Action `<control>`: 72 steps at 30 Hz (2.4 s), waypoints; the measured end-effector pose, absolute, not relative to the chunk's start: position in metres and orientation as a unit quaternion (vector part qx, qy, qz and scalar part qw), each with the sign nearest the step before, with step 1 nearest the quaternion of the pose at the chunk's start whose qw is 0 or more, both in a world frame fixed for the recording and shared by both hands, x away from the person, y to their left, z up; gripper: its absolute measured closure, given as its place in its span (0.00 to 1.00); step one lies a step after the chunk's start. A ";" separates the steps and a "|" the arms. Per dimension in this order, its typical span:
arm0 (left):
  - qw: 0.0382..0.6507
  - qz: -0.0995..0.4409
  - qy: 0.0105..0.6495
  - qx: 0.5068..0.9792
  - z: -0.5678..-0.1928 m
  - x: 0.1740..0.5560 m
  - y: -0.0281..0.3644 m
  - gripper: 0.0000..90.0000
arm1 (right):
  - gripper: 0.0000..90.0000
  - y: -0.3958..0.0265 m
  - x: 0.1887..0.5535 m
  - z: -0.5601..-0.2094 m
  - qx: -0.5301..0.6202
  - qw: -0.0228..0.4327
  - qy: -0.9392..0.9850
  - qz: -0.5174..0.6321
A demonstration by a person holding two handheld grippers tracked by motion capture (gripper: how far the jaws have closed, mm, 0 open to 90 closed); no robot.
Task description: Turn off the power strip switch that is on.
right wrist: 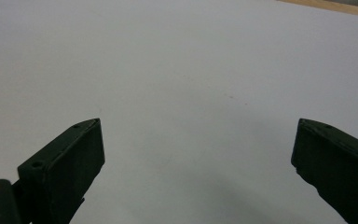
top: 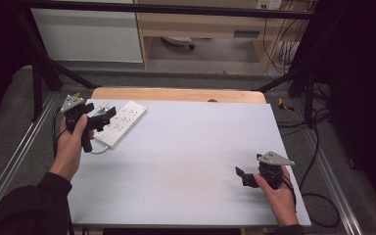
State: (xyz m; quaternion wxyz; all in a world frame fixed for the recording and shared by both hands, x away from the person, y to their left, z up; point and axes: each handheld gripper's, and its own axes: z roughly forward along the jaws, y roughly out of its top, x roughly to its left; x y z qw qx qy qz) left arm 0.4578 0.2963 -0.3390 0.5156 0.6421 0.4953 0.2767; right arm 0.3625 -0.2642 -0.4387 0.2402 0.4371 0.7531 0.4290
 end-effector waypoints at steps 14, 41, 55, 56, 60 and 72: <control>0.516 0.275 0.480 0.654 -0.330 0.426 0.304 0.07 | 0.03 -0.264 0.363 -0.439 0.436 0.240 0.754 0.428; 0.525 0.265 0.470 0.658 -0.340 0.370 0.317 0.07 | 0.03 -0.263 0.362 -0.439 0.437 0.240 0.756 0.425; 0.515 0.238 0.473 0.675 -0.359 0.345 0.317 0.07 | 0.03 -0.263 0.363 -0.439 0.437 0.240 0.756 0.424; 0.513 0.236 0.473 0.676 -0.361 0.344 0.317 0.07 | 0.03 -0.263 0.363 -0.439 0.437 0.240 0.756 0.423; 0.502 0.228 0.472 0.688 -0.368 0.339 0.316 0.07 | 0.03 -0.263 0.363 -0.440 0.436 0.241 0.758 0.422; 0.476 0.203 0.478 0.709 -0.393 0.330 0.313 0.07 | 0.03 -0.263 0.363 -0.440 0.437 0.239 0.758 0.420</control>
